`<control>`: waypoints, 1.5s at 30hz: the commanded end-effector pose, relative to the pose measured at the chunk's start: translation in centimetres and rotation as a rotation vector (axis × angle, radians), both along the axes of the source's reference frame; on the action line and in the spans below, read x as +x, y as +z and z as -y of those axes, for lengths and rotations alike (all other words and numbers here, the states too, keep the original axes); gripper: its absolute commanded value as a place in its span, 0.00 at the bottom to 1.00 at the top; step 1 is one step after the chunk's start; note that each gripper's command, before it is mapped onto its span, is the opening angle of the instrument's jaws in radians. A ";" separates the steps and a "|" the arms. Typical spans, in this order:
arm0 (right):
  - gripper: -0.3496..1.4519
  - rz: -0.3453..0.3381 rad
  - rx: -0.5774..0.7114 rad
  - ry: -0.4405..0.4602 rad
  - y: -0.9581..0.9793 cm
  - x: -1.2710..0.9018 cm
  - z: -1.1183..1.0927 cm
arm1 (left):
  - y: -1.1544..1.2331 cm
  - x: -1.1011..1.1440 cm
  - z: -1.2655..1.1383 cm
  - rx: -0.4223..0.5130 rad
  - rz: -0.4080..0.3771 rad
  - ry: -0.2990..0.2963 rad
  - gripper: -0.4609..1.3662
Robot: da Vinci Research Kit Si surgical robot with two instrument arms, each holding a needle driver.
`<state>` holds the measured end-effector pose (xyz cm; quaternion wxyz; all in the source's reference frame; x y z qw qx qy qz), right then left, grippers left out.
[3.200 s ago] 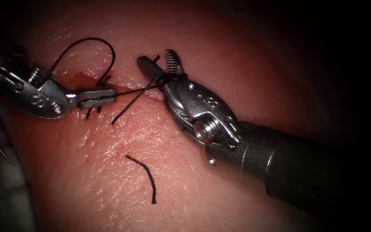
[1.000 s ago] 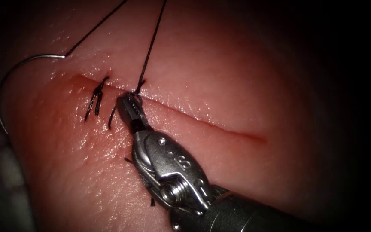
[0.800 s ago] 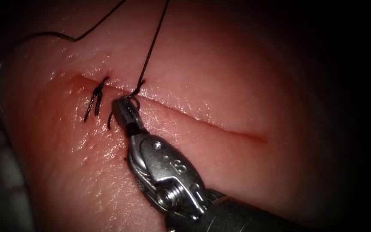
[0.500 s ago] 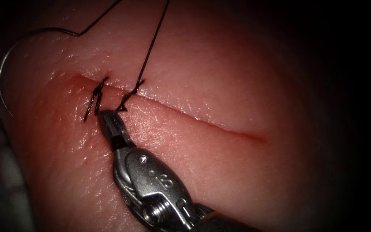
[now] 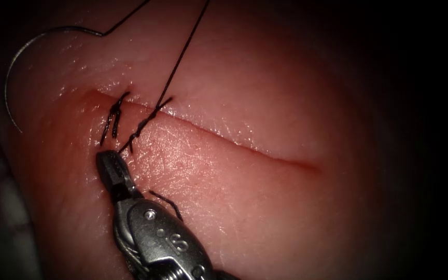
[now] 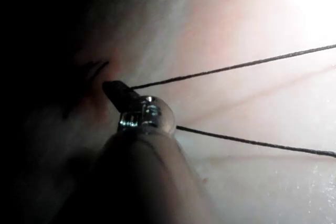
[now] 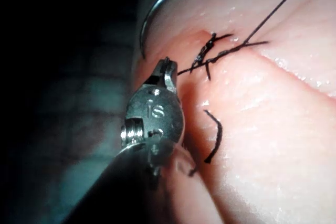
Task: Wound Closure
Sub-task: Pull the right gripper down and the left gripper up to tighten the suture
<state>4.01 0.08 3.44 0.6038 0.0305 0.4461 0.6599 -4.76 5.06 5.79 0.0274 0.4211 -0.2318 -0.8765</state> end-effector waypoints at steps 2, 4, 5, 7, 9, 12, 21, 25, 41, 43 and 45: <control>0.00 0.016 0.006 -0.009 0.01 0.01 0.05 | 0.02 -0.07 -0.03 -0.001 -0.001 0.004 0.06; 0.00 0.019 0.005 -0.007 0.02 0.01 0.07 | 0.05 -0.12 -0.06 -0.007 -0.003 0.004 0.06; 0.00 0.019 0.005 -0.007 0.02 0.00 0.07 | 0.06 -0.14 -0.08 -0.008 -0.003 0.002 0.06; 0.00 0.021 0.008 -0.009 0.03 -0.01 0.05 | 0.10 -0.18 -0.12 -0.011 -0.003 -0.004 0.06; 0.00 0.025 0.004 -0.002 0.06 -0.03 0.04 | 0.14 -0.24 -0.16 -0.014 -0.004 -0.008 0.06; 0.00 0.031 0.002 -0.001 0.12 -0.05 0.05 | 0.20 -0.29 -0.21 -0.023 -0.007 -0.009 0.06; 0.00 0.052 0.009 -0.028 0.23 0.03 0.36 | 0.42 -0.36 -0.32 -0.053 -0.013 -0.008 0.06; 0.00 0.057 0.007 -0.033 0.27 0.06 0.44 | 0.51 -0.38 -0.30 -0.055 -0.011 -0.014 0.06; 0.00 0.053 0.013 -0.035 0.25 0.08 0.39 | 0.53 -0.37 -0.21 -0.057 -0.003 -0.016 0.06; 0.00 0.053 0.014 -0.035 0.25 0.09 0.39 | 0.53 -0.37 -0.20 -0.057 -0.003 -0.016 0.06; 0.00 0.053 0.014 -0.035 0.25 0.08 0.38 | 0.52 -0.37 -0.20 -0.056 -0.002 -0.016 0.06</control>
